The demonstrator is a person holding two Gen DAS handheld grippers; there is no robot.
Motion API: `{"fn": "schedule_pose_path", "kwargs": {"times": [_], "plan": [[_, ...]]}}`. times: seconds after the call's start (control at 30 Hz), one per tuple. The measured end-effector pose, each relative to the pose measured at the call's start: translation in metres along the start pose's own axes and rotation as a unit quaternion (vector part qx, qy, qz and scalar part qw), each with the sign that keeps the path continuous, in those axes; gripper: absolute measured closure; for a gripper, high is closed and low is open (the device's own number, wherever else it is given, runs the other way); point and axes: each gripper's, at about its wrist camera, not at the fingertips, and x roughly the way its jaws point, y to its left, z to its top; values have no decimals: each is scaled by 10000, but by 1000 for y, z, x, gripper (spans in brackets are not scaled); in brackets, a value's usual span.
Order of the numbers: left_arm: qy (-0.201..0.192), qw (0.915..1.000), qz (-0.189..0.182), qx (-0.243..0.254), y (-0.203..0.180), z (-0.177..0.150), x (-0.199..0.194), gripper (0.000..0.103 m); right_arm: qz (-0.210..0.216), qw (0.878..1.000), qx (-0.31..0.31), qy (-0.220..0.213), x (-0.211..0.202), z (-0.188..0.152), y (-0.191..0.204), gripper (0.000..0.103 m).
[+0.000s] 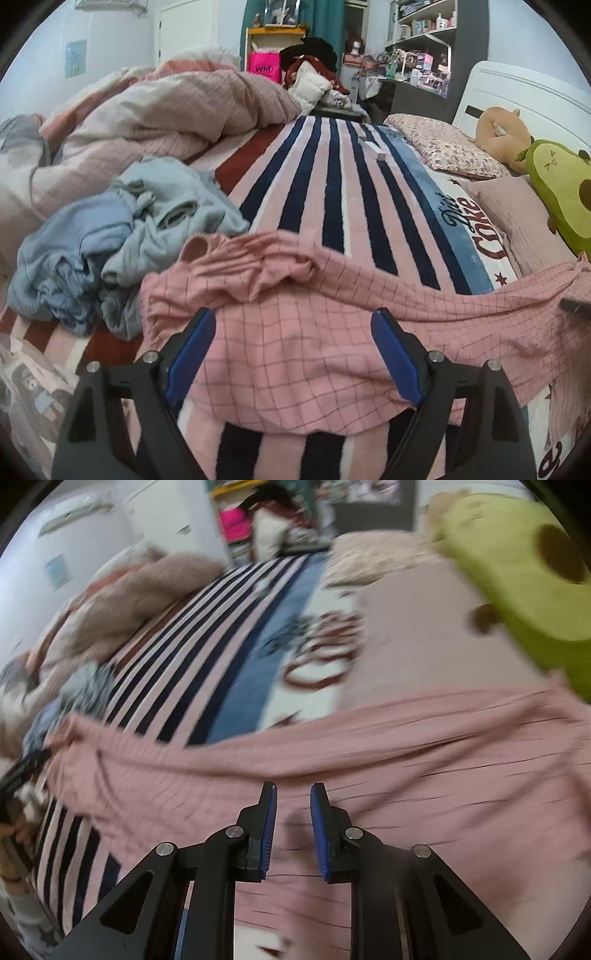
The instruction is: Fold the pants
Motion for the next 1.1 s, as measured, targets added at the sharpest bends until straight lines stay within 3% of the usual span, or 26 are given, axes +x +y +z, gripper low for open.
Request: {"fn": "schedule_pose_path", "kwargs": {"times": [0.17,0.47,0.6,0.7,0.77,0.93,1.1], "plan": [[71,9998,-51,-170,17,-12,-3,20,-187,9992,-245,261,48,3,25,89],[174,9984,-42,-532,45,-29,-12,14,-1094,9924,468,-312,67,52,-11,89],[207,9974,-185,-671,55,-41,-22,10,-785,9940,582,-494,47,42,-12,89],[320,9954,-392,-819,59,-48,-22,7,-556,9966,315,-520,30,22,5,87],[423,9942,-449,-878,58,-51,-15,7,-276,9982,200,-502,18,5,18,80],[849,9848,-720,-1334,59,-56,20,7,309,9986,-151,-401,-5,-36,54,77],[1002,9776,-608,-1749,63,-50,56,7,724,9964,-361,-262,-12,-63,79,76]]}}
